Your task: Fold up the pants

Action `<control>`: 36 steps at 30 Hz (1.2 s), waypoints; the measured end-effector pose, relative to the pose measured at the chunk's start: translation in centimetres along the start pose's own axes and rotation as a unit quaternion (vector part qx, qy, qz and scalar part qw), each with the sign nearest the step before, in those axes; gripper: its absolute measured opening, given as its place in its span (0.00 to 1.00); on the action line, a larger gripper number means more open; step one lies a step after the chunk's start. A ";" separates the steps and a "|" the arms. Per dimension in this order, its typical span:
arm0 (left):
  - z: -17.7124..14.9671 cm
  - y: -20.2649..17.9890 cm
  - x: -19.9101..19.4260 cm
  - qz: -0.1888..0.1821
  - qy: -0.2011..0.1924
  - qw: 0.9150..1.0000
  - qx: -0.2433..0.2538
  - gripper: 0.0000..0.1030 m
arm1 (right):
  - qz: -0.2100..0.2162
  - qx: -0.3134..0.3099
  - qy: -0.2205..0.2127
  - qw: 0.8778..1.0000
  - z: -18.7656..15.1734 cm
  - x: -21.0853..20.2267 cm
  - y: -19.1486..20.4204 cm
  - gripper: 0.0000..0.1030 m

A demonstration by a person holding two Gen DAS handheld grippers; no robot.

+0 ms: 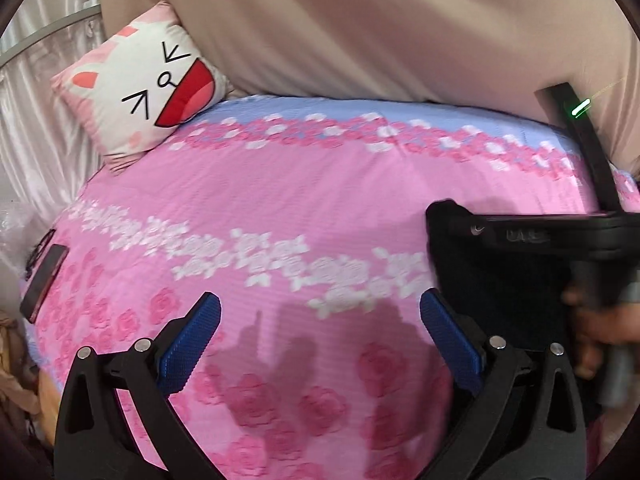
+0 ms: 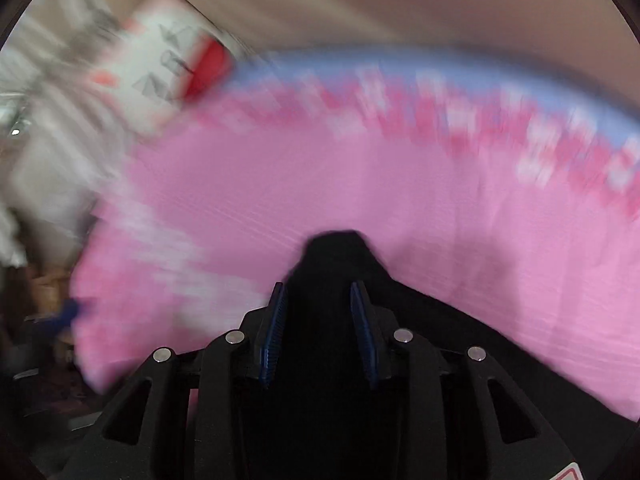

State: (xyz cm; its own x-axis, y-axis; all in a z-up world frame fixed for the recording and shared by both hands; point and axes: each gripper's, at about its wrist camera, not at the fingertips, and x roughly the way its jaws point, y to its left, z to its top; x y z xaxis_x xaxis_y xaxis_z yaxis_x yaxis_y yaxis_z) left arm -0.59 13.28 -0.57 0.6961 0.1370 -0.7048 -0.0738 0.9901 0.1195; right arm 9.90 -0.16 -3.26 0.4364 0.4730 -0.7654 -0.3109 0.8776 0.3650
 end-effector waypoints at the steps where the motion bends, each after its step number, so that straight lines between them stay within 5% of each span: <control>1: -0.1 0.4 0.1 0.001 0.002 1.000 0.000 0.95 | 0.007 0.017 0.009 1.000 0.6 -0.2 -0.3 0.26; 3: -0.2 1.0 0.2 0.000 0.005 1.000 -0.005 0.95 | 0.001 0.036 -0.005 0.999 1.0 -2.0 0.0 0.19; 6: 0.1 1.1 0.4 -0.011 0.008 1.000 -0.009 0.95 | 0.016 0.010 -0.043 0.999 -0.3 -5.1 2.2 0.23; 10: 0.5 -0.1 0.4 -0.018 0.009 1.000 0.000 0.95 | -0.033 -0.037 -0.006 0.999 -2.0 -1.2 3.0 0.23; 12: 0.6 -0.8 0.0 -0.017 0.009 1.000 0.007 0.95 | -0.039 -0.038 -0.027 0.998 -2.2 -2.2 3.5 0.23; 15: 0.5 -1.1 -0.8 -0.011 0.006 1.000 0.015 0.95 | 0.023 -0.027 -0.057 0.998 -2.9 -5.8 4.4 0.30; 18: 0.3 -1.1 -1.2 -0.005 0.007 1.000 0.018 0.95 | 0.011 -0.053 -0.068 0.996 -5.9 -8.9 4.9 0.30; 22: 0.2 -1.8 -1.0 -0.013 0.018 1.000 0.021 0.95 | -0.034 -0.035 -0.029 0.998 -10.6 -9.6 2.5 0.26; 32: -0.2 -7.8 -1.9 -0.055 0.028 0.995 0.076 0.95 | -0.030 0.082 -0.062 0.994 -18.4 -17.2 -5.2 0.21; 36: -0.4 -9.2 -2.4 -0.087 0.036 0.992 0.088 0.95 | -0.056 0.129 -0.101 0.985 -20.4 -21.3 -7.5 0.26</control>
State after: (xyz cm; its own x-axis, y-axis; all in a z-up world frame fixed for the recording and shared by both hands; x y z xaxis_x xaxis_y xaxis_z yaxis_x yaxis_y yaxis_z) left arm -1.84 3.81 -0.30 0.6335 -0.0280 -0.7732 0.1735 0.9790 0.1067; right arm -14.26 -18.38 -0.50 0.6229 0.3550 -0.6971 -0.0371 0.9035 0.4270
